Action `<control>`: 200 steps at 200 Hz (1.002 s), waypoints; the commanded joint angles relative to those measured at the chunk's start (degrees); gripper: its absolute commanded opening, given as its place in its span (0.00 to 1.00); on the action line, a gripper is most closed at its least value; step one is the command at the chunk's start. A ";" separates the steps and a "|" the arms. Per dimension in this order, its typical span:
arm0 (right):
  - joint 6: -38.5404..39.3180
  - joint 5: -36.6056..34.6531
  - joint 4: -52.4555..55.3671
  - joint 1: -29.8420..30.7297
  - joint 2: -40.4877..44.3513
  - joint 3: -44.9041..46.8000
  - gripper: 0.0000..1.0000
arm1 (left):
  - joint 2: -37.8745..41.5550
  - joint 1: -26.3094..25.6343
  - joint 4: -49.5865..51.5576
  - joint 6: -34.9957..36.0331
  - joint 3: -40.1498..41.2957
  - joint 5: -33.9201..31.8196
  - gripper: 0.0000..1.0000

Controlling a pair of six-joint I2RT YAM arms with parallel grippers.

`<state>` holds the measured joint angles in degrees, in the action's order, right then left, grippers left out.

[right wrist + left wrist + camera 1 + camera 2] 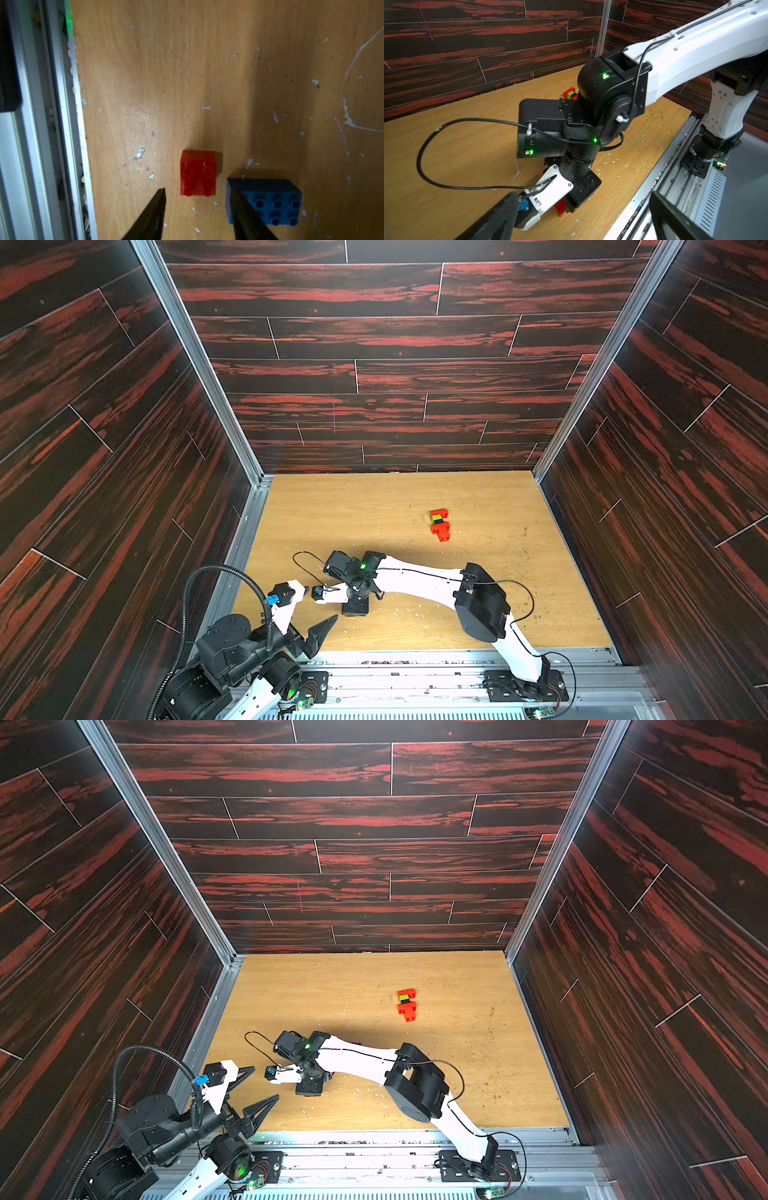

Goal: Assemble the letter f with lego
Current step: Pick up the lego brick from the center of the board.

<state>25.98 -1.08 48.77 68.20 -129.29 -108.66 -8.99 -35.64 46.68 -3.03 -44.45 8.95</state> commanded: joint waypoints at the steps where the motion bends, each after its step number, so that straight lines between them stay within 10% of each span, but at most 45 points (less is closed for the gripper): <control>1: 0.26 1.08 1.91 0.64 -1.68 -2.11 0.52 | 0.19 -0.13 -0.18 0.02 -0.29 0.05 1.00; 200: 0.91 2.17 5.77 0.81 -7.19 -6.30 0.48 | 0.25 -0.15 -0.18 -0.04 -0.29 0.08 1.00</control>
<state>26.59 0.25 52.88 68.47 -135.02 -113.73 -8.99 -35.64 46.70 -3.03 -44.45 8.95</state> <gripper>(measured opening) 0.490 0.997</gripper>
